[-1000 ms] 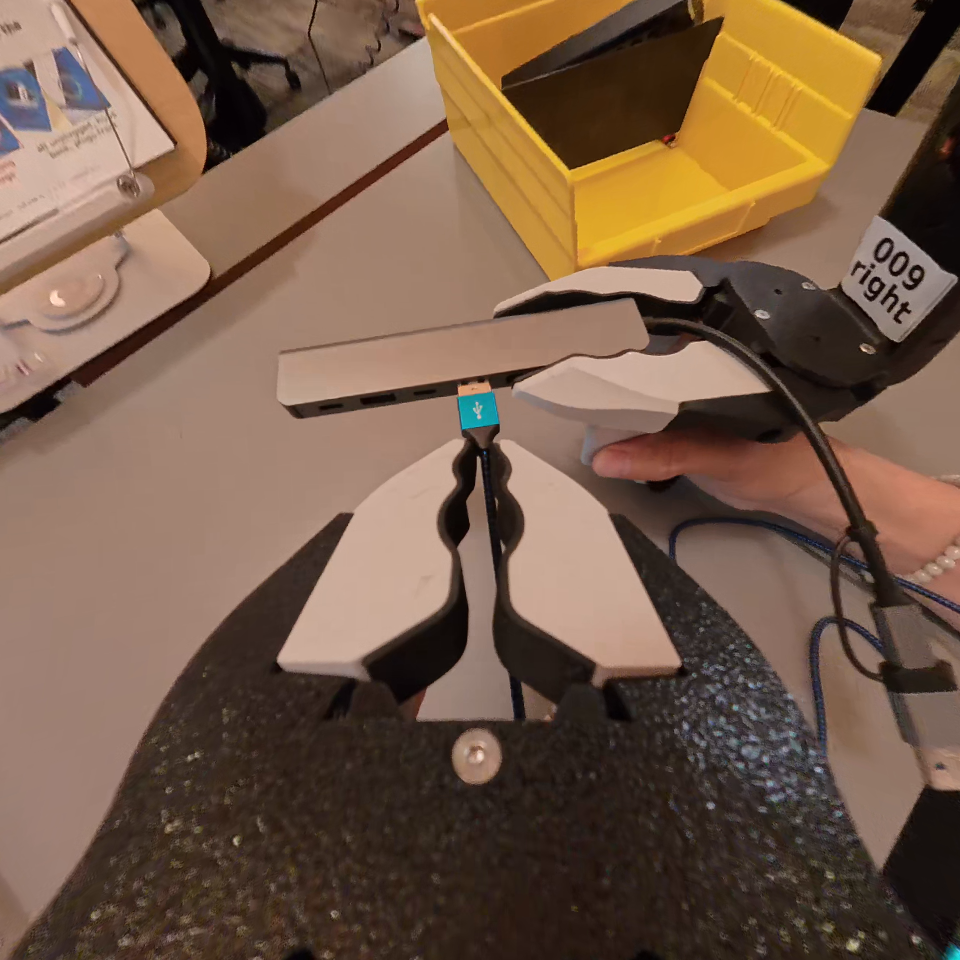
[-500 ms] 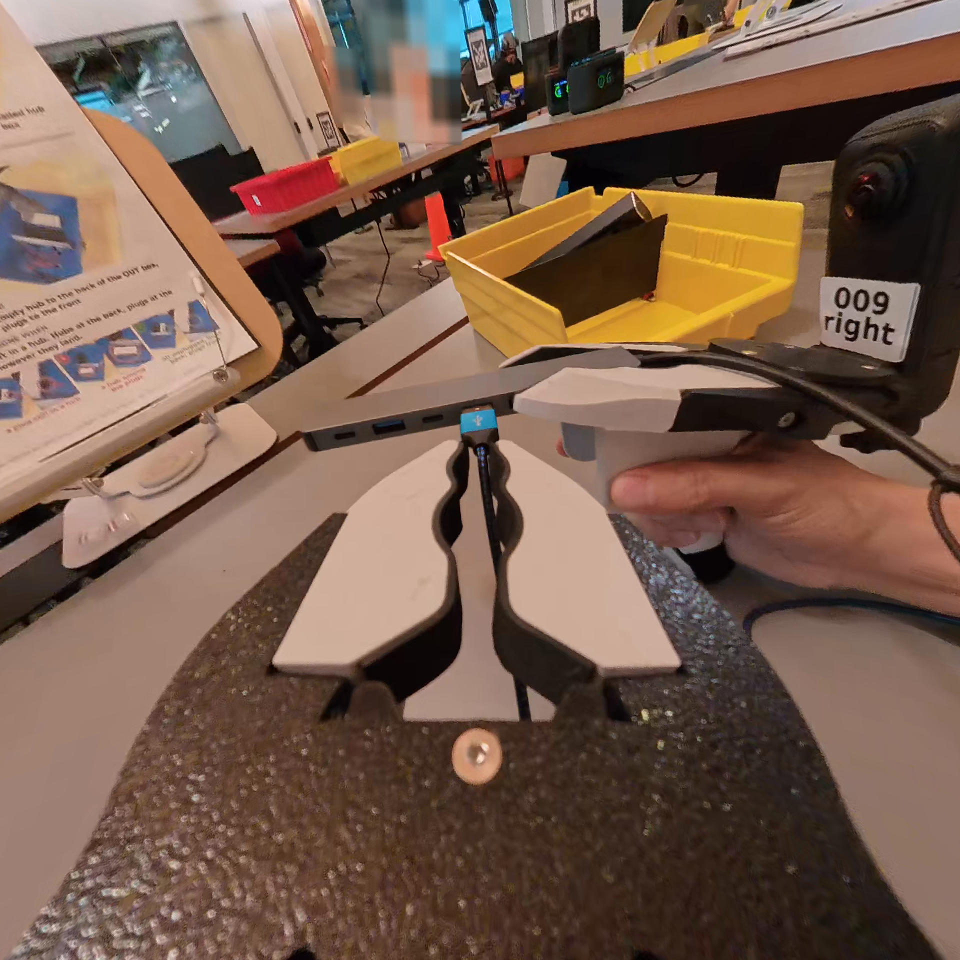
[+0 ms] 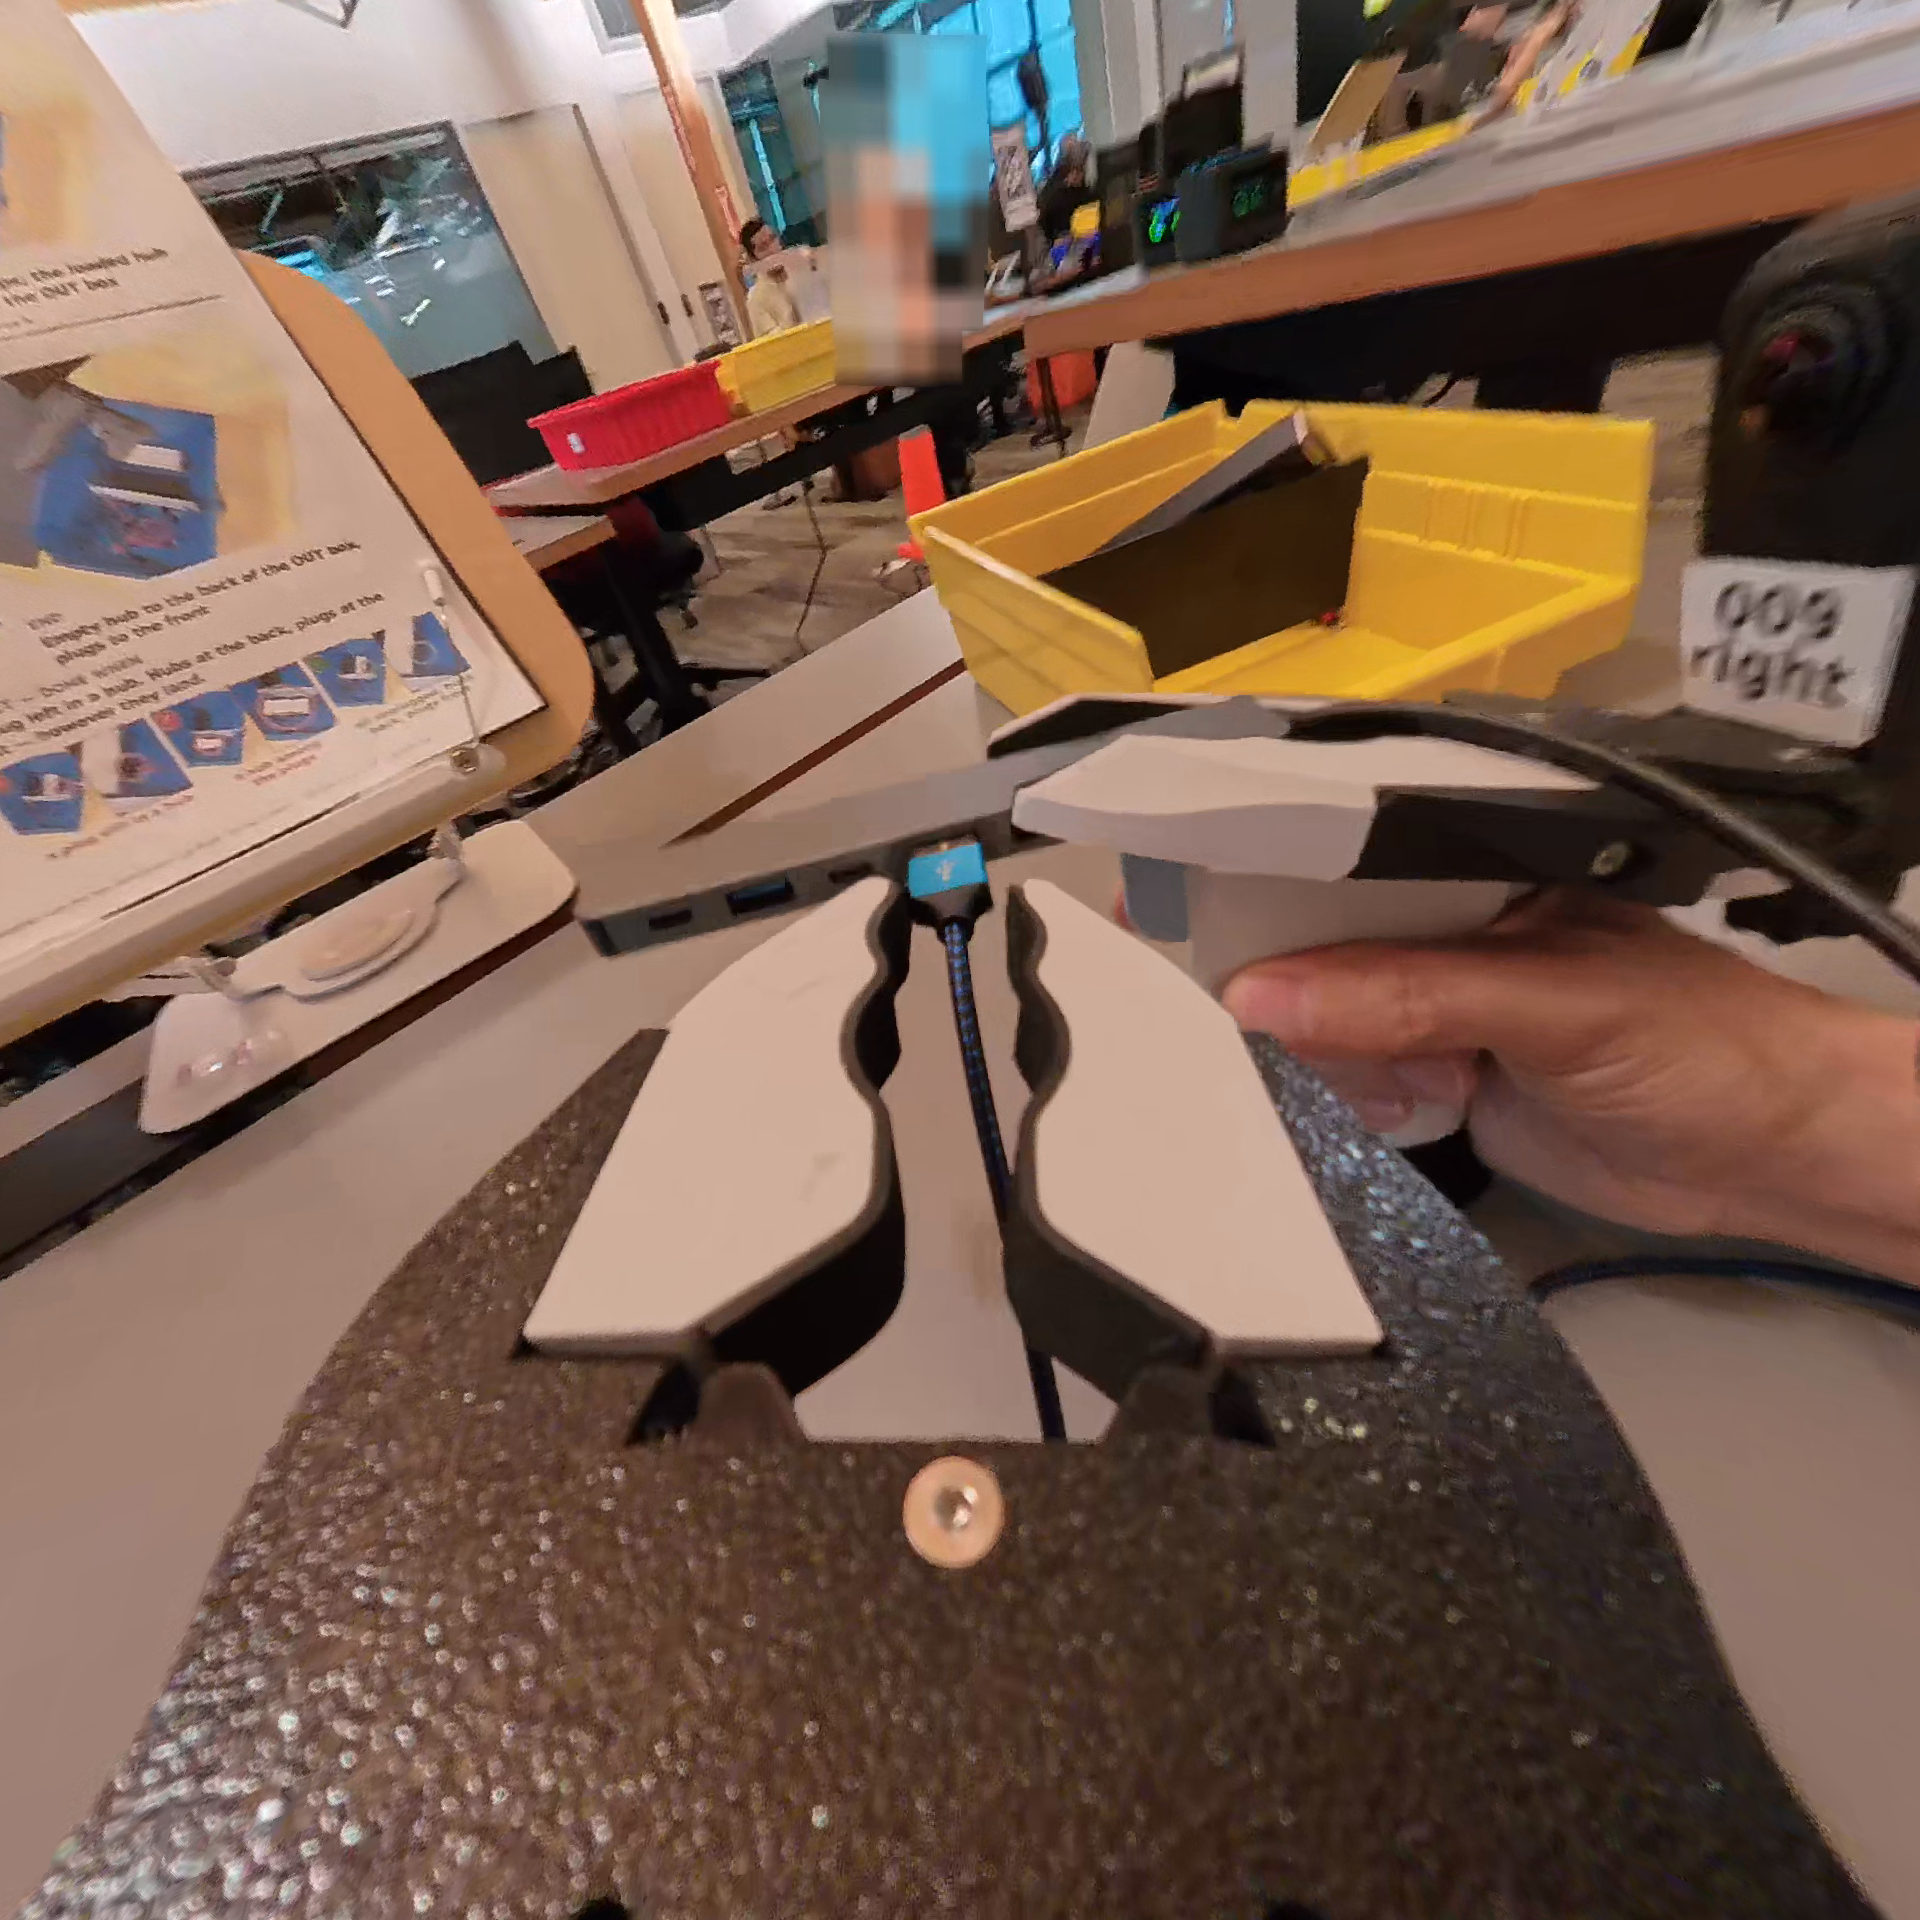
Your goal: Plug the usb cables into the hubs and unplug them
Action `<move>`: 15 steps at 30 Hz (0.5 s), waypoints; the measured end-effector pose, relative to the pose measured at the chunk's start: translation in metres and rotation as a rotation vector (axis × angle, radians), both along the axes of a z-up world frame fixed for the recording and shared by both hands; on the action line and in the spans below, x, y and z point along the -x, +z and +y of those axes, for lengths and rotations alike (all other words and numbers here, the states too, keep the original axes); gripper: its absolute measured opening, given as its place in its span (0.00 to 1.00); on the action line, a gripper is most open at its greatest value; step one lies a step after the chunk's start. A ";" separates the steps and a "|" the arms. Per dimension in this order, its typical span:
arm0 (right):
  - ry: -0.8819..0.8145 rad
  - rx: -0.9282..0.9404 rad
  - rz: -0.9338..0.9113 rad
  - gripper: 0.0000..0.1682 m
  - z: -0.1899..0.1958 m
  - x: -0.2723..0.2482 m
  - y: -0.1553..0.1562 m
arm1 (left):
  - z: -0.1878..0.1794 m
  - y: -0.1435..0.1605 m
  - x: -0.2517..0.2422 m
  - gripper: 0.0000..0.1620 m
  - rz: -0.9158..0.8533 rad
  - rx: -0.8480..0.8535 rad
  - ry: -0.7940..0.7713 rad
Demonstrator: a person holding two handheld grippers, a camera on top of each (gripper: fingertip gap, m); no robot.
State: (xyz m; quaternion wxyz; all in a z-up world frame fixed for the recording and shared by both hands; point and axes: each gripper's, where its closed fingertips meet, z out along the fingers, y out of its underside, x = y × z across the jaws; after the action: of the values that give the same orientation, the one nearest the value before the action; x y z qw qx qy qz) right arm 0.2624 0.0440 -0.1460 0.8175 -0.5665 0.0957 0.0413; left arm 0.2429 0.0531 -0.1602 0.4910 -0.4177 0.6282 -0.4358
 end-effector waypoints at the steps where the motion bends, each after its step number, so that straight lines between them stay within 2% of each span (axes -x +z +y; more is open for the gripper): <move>1: -0.003 -0.003 0.008 0.21 -0.001 -0.001 0.000 | -0.001 0.003 0.001 0.12 -0.017 0.032 -0.018; 6: -0.001 -0.003 0.010 0.21 0.000 -0.001 0.000 | -0.001 0.003 0.000 0.09 -0.006 0.083 -0.033; 15: 0.062 -0.030 0.017 0.21 -0.002 0.003 0.002 | -0.002 0.008 0.002 0.09 -0.013 0.012 -0.010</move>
State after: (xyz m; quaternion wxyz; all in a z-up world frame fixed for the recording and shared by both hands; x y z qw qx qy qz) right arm 0.2598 0.0418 -0.1437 0.8235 -0.5563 0.0845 0.0726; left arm 0.2411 0.0512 -0.1519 0.4902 -0.4148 0.6244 -0.4447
